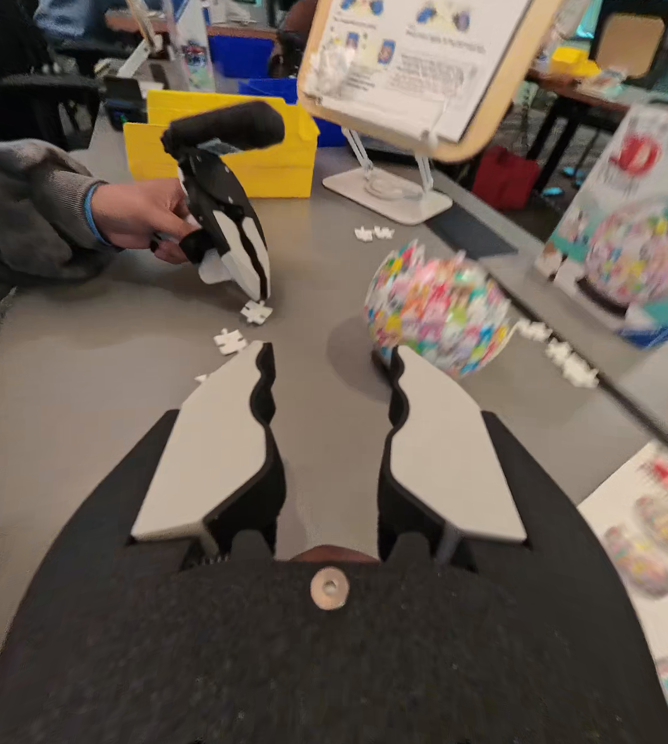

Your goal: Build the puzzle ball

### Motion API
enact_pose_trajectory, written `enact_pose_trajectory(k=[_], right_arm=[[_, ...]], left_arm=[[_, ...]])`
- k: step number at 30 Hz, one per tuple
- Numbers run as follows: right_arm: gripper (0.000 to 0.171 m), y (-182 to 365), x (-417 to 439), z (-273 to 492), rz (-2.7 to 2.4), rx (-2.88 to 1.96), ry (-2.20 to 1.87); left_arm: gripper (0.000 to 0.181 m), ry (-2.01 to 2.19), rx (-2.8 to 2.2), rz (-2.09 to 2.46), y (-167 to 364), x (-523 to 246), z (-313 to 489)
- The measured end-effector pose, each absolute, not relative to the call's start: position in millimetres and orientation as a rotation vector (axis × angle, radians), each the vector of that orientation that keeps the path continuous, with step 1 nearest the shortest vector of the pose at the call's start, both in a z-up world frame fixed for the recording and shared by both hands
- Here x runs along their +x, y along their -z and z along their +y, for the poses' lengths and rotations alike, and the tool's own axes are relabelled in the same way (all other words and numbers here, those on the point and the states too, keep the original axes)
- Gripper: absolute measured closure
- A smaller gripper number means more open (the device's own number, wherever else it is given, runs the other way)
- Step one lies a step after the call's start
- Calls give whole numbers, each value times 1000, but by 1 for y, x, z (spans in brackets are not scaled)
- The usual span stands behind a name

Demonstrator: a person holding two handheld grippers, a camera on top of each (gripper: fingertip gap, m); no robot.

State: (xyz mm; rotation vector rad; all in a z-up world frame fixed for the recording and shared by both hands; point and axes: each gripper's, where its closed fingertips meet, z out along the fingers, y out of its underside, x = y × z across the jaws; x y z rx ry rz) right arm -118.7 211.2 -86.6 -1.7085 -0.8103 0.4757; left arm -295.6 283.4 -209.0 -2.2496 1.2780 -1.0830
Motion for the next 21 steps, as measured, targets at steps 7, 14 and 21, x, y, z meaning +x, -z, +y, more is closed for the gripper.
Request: enact_pose_trajectory(k=[7,14,21], right_arm=[[125,22,-102,342,-1199,-1841,-366],[142,109,-120,422,-1733,-2132,-476],[149,158,-126,436,-2006,-2097,-258]], left_arm=[[160,1155,-2153,1258,192,-292,303],[161,1148,-1866,1212,162,-273,372],[161,1290,-1772,1195,150,-217,449]])
